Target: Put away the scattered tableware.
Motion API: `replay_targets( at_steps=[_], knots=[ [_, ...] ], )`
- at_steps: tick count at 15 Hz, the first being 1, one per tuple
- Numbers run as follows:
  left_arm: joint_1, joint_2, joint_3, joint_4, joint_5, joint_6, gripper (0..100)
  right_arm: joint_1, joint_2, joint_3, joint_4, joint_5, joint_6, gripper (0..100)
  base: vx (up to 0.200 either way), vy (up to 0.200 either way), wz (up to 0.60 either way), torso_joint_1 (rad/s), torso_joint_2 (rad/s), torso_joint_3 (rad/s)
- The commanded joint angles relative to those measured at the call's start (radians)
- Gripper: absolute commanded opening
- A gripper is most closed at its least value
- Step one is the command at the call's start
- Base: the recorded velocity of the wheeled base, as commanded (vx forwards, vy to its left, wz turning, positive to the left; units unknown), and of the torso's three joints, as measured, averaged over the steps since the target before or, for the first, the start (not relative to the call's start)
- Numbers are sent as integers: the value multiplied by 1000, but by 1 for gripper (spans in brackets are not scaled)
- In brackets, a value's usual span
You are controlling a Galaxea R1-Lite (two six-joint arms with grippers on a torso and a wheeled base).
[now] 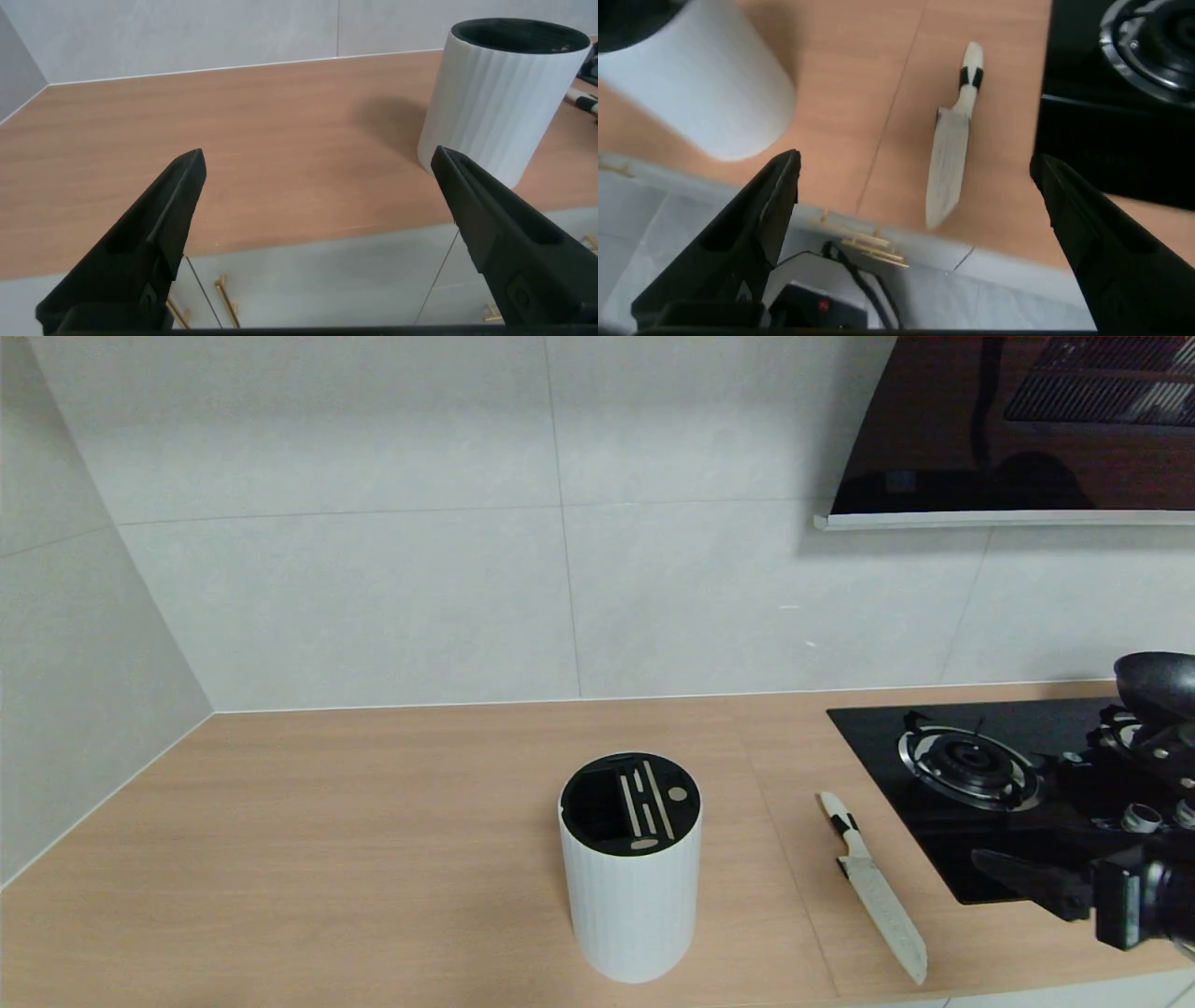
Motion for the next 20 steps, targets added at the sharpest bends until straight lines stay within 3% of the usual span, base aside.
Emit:
replay_targets(
  at_steps=[1,6,9,12,20],
  knots=[
    [0,0,0,0,0,0,100,23,312,-52,-147,-33,-3,100,0,0,0,0,0,0],
    [0,0,0,0,0,0,100,48,602,-97,-298,-90,-10,100,0,0,0,0,0,0],
    [1,0,0,0,0,0,100,86,839,-87,-556,-187,-7,100,0,0,0,0,0,0],
    [0,0,0,0,0,0,100,82,958,-89,-706,-200,-3,100,0,0,0,0,0,0],
    [0,0,0,0,0,0,100,69,1093,-123,-845,-229,0,100,0,0,0,0,0,0]
  ],
)
